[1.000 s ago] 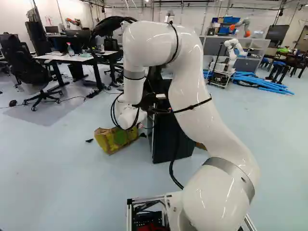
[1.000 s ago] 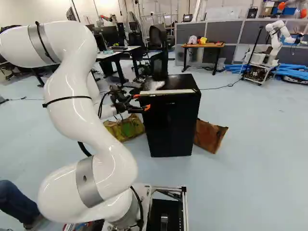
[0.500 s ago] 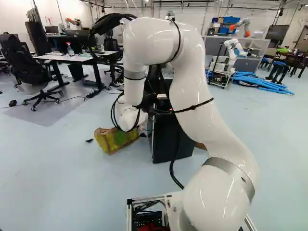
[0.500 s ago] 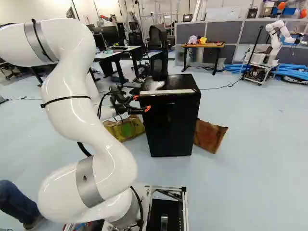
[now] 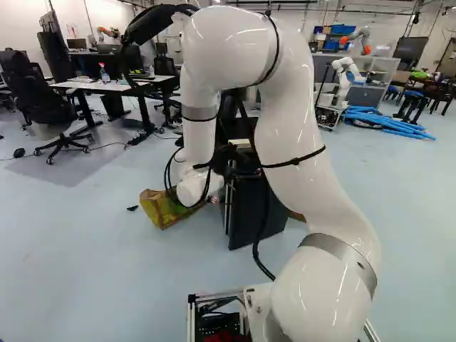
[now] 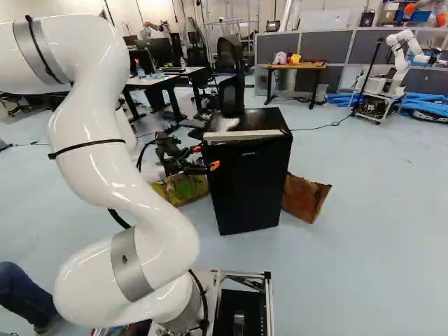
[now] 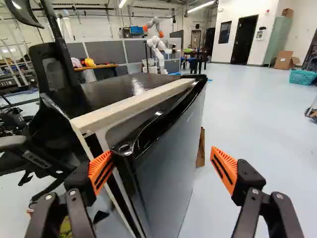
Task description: Grab a drink from the fridge
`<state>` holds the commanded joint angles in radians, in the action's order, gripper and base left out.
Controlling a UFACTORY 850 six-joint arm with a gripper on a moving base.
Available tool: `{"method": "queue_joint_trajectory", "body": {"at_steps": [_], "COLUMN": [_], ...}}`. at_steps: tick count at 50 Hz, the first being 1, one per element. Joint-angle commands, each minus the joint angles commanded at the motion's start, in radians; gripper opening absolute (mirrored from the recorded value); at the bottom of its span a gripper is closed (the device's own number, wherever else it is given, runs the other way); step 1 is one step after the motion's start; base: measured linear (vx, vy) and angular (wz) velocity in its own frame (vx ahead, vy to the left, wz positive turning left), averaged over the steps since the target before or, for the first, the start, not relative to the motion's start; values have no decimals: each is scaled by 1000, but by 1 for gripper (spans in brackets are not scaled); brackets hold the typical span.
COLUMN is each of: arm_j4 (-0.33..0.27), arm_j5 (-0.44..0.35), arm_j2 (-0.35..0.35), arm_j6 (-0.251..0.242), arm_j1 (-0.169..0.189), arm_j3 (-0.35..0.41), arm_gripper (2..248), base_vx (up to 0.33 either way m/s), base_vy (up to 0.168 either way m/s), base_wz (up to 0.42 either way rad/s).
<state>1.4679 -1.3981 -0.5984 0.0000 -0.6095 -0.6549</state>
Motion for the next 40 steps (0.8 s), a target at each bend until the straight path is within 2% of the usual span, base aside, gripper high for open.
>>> {"method": "queue_joint_trajectory", "body": {"at_steps": [40], "arm_j4": [142], "arm_j5": [0], "arm_j2": [4], "arm_j6": [0], "arm_j1": [-3], "arm_j3": [9], "arm_gripper": [247], "base_vx": [0], "base_vy": [0], "base_wz": [0]}}
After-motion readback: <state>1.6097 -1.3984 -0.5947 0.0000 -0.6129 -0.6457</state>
